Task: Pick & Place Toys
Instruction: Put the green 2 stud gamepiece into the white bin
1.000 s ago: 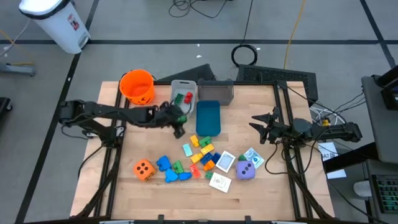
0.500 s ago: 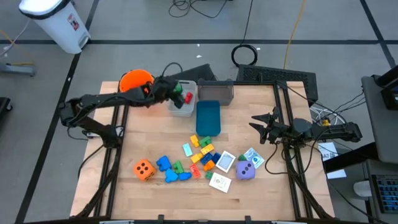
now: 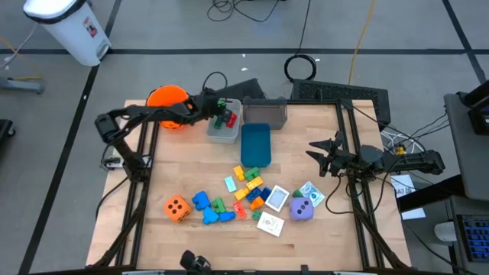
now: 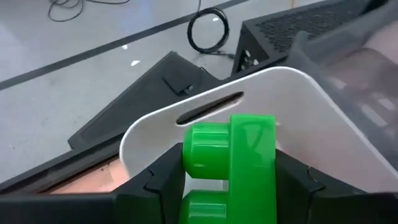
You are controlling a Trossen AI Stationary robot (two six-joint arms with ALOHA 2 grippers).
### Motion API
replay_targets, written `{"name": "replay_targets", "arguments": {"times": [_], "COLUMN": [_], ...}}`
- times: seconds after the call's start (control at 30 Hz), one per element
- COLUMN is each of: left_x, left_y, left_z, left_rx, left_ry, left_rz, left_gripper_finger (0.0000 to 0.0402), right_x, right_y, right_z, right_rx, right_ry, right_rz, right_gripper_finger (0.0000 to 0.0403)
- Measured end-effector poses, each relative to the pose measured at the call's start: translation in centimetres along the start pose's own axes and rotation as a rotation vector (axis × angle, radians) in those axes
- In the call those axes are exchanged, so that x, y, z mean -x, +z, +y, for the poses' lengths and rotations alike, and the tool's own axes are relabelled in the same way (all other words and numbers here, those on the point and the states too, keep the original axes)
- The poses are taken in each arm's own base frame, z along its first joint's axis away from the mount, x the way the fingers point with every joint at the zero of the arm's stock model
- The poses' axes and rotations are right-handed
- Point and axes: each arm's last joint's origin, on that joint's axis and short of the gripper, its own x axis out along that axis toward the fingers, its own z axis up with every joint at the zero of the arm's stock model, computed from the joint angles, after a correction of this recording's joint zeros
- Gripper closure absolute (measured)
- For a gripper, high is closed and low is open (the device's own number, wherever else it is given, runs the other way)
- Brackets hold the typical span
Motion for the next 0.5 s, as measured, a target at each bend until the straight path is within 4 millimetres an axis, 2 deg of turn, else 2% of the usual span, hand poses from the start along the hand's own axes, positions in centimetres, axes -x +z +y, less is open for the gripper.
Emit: {"name": "replay_targets", "arguments": {"times": [0.1,0.3,0.5], "left_x": [-1.0,-2.2,-3.0], "left_y": [-0.3,-1.0,-1.4], "left_z": [0.3,0.6,0.4], "left_rx": [0.025,0.023,0.023], "left_ry": [0.017,0.045,0.04], "left_rz": [-0.011,0.017,0.011], "left_gripper_finger": [0.0225,0.0198,0.0213], "right_x": [0.0,0.0,0.0], "right_y": [0.0,0.0,0.0], "right_z": [0.0,0.0,0.0], "right_rx": [0.0,0.0,0.0], "right_ry": [0.0,-0.001,-0.001], "right_rz": [0.0,0.0,0.0], "right_gripper_finger": [0.0234,0.0234,0.0234]}}
